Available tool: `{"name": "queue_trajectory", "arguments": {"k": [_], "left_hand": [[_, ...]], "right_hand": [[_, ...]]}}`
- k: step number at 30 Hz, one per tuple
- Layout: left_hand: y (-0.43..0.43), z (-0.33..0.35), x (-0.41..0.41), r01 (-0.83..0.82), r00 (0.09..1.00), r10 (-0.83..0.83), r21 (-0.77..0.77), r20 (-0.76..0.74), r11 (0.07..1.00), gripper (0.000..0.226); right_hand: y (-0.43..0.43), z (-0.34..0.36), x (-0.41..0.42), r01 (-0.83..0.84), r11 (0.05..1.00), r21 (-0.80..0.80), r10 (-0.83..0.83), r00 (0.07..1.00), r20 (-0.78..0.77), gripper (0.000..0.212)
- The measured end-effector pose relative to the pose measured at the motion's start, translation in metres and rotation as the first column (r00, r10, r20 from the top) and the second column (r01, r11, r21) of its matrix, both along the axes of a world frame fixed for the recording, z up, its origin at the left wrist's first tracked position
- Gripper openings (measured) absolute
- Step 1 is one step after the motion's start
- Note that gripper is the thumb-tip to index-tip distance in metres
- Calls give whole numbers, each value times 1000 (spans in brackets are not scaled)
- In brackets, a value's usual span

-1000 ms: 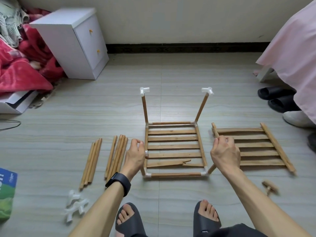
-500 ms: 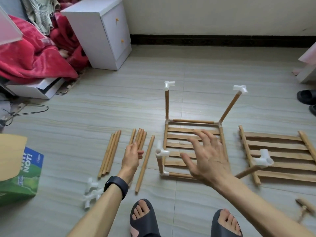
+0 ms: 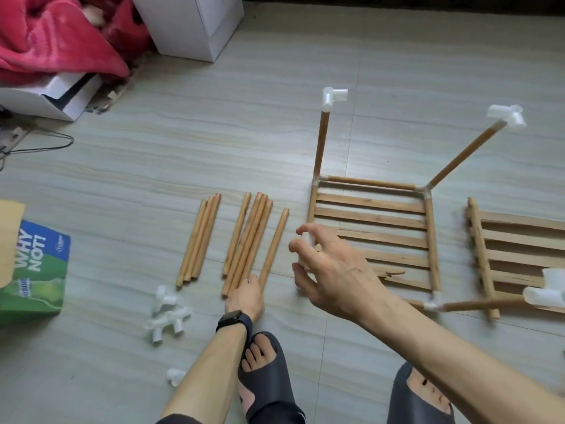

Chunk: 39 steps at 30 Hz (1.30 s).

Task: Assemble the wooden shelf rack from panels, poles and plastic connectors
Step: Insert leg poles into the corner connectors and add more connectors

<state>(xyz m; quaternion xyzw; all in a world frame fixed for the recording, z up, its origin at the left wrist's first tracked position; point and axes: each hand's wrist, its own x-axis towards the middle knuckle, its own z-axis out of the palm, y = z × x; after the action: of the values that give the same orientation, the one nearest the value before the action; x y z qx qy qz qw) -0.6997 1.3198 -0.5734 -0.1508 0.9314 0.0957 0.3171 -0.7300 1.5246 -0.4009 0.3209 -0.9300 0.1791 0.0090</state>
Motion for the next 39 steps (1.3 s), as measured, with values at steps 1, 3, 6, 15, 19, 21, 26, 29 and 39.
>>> {"name": "queue_trajectory", "arguments": {"k": [1, 3, 6, 15, 19, 21, 26, 29, 39], "left_hand": [[-1, 2, -2, 3, 1000, -3, 14, -1, 1000, 28], [-2, 15, -9, -41, 999, 44, 134, -21, 990, 26], [-6, 55, -16, -212, 961, 266, 416, -74, 884, 12], [8, 229, -37, 357, 753, -94, 285, -652, 890, 21], [52, 273, -34, 611, 601, -385, 91, -700, 787, 28], [68, 278, -31, 633, 593, -358, 142, -721, 761, 27], [79, 248, -30, 204, 812, 163, 535, -560, 820, 47], [76, 216, -28, -95, 903, 346, 668, -254, 738, 53], [69, 180, -17, 38, 902, 253, 650, -349, 759, 46]], "right_hand": [[0, 2, -1, 1, 1000, 9, -1, 1000, 5, 26], [0, 5, -2, 0, 1000, 31, -2, 999, 49, 33], [5, 15, -2, 5, 999, -36, 3, 975, 223, 65], [79, 58, 24, 784, 364, -502, -89, 566, 819, 102], [96, 70, 36, 840, 71, -539, 118, 529, 840, 58], [105, 76, 43, 849, -72, -524, 139, 529, 837, 32], [131, 76, 64, 829, -200, -522, -61, 521, 851, 26], [142, 63, 79, 858, -232, -458, -84, 451, 889, 25], [123, 32, 95, 913, -258, -316, 8, 329, 944, 23]]}}
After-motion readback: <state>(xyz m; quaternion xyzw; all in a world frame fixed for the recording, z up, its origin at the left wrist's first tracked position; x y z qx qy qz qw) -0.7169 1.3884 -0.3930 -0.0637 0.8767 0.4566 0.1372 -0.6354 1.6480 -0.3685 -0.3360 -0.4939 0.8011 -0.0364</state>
